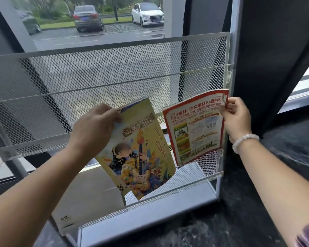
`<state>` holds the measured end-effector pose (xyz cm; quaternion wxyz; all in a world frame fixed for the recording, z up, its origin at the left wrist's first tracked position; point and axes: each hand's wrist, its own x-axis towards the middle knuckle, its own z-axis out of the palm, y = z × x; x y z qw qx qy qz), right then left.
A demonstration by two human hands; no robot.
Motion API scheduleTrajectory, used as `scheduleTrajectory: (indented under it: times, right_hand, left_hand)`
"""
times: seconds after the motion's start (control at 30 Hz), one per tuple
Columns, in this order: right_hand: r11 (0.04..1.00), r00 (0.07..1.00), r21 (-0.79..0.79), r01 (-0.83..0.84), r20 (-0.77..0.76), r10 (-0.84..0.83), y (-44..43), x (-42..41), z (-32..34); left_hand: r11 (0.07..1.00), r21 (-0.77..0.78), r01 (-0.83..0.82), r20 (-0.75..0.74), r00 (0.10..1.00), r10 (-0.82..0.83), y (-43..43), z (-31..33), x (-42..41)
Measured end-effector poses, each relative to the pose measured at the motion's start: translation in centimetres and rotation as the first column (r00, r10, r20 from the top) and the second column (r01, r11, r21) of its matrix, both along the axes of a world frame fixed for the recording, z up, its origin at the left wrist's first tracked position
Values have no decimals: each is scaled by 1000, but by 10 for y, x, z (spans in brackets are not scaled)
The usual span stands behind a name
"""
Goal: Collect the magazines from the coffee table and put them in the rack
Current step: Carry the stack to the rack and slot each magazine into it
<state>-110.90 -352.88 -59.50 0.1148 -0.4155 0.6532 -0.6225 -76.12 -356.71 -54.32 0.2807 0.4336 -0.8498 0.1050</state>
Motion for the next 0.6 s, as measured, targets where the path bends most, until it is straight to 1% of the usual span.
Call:
scheduleTrajectory:
  times: [0.17, 0.3, 0.43, 0.6]
  right_hand:
    - [998, 997, -13, -69, 39, 70, 2, 0, -1]
    - [989, 986, 25, -147, 86, 145, 5, -3, -8]
    - [988, 989, 92, -122, 99, 113, 11, -13, -29]
    - [977, 994, 196, -80, 93, 62, 13, -18, -57]
  left_hand:
    - [998, 62, 34, -37, 999, -31, -2, -6, -1]
    - [995, 95, 33, -44, 999, -29, -1, -4, -2]
    - [989, 146, 18, -73, 997, -8, -5, -2, -4]
    - [985, 173, 1, -57, 998, 9, -3, -1, -8]
